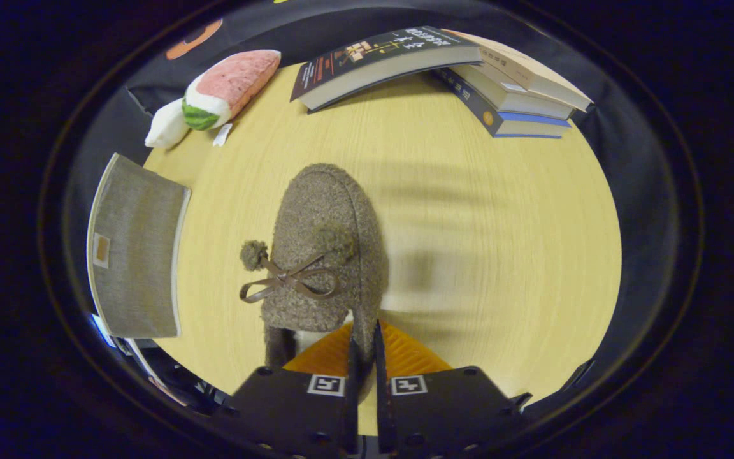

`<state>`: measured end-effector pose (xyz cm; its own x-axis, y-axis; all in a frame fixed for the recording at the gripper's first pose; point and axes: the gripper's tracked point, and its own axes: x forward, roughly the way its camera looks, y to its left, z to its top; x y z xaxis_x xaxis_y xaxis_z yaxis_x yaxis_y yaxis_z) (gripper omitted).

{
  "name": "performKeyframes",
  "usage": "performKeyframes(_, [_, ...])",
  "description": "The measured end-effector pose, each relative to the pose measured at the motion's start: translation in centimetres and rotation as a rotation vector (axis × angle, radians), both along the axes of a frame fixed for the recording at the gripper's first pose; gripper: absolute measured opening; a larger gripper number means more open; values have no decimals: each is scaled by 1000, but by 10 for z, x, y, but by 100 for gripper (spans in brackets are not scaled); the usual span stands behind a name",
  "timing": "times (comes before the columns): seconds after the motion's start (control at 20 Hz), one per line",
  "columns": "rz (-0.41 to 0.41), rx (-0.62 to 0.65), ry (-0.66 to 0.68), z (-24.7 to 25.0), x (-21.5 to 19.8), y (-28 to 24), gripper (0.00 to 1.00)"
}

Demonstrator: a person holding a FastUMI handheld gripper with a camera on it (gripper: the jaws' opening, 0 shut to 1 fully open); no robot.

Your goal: Open the storage box then place both shoes into the box .Put the left shoe in first, then the right shoe, with the right side of both shoes facing outward in a uniform manner.

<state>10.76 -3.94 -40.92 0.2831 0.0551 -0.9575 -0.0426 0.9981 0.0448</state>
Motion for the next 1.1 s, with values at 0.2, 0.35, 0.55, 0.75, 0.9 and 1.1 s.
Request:
performKeyframes(0.2, [-67, 60, 39, 2, -6, -2, 1])
performKeyframes(0.35, [-64, 81, 18, 18, -12, 0, 1])
performKeyframes(0.55, [-61, 134, -32, 62, -18, 13, 1])
performKeyframes(0.75, [-59, 181, -99, 118, -24, 41, 1])
performKeyframes(0.9, [-44, 207, -139, 157, -28, 73, 1])
performKeyframes(1.1, [-5, 253, -180, 199, -28, 138, 0])
